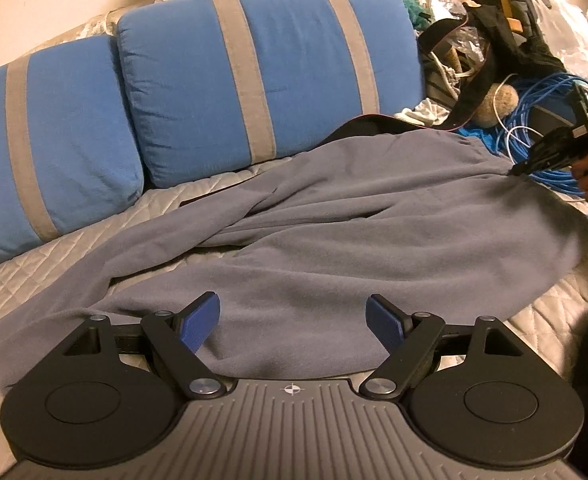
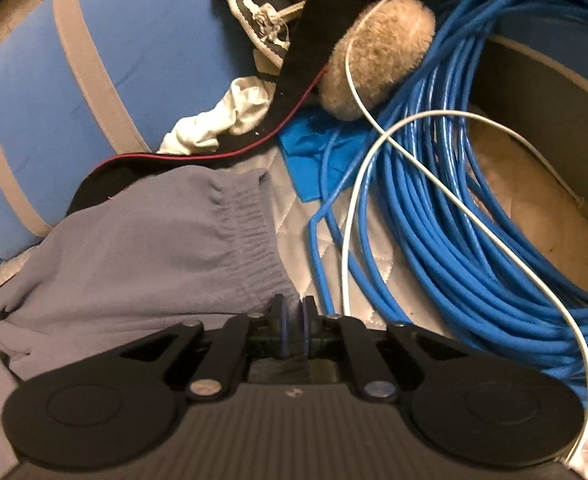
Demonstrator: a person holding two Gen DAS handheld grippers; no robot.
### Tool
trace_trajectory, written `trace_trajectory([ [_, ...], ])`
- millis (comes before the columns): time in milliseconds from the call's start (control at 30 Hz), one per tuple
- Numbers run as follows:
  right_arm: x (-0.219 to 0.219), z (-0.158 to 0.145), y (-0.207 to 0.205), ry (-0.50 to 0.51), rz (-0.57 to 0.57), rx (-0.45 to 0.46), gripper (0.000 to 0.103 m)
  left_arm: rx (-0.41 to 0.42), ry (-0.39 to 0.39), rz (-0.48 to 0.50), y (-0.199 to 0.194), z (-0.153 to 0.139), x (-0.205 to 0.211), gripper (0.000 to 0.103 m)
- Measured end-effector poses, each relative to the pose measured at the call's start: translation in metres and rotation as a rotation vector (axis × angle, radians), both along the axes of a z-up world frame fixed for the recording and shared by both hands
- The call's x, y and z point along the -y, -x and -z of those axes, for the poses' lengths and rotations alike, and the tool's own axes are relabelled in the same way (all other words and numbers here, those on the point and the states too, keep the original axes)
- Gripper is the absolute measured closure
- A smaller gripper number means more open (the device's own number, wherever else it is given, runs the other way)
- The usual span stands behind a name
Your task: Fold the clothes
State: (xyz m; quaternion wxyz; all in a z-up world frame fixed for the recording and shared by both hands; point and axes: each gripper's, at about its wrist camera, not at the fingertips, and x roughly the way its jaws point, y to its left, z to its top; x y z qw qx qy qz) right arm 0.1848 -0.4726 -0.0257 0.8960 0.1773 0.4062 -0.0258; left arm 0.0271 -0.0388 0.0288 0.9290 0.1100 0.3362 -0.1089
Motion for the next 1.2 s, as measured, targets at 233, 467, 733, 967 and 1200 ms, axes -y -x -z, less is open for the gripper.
trace_trajectory([
  [233,-0.011,-0.033,0.018,0.038,-0.025,-0.002,0.026,0.025,0.020,0.000,0.006,-0.009,-0.003,0.023],
  [467,-0.031,-0.075,0.050,0.074,-0.107,-0.010,0.017,0.051,0.032,-0.009,0.012,-0.017,-0.009,0.023],
  [733,-0.065,-0.128,0.087,0.211,-0.255,-0.041,0.010,0.096,0.023,-0.034,0.015,-0.032,-0.024,0.023],
  [967,-0.104,-0.177,0.121,0.154,-0.316,0.036,0.007,0.162,0.031,-0.064,0.016,-0.050,-0.033,0.023],
  [1200,-0.122,-0.229,0.145,-0.016,-0.325,0.077,0.006,0.190,0.048,-0.068,0.021,-0.059,-0.037,0.023],
])
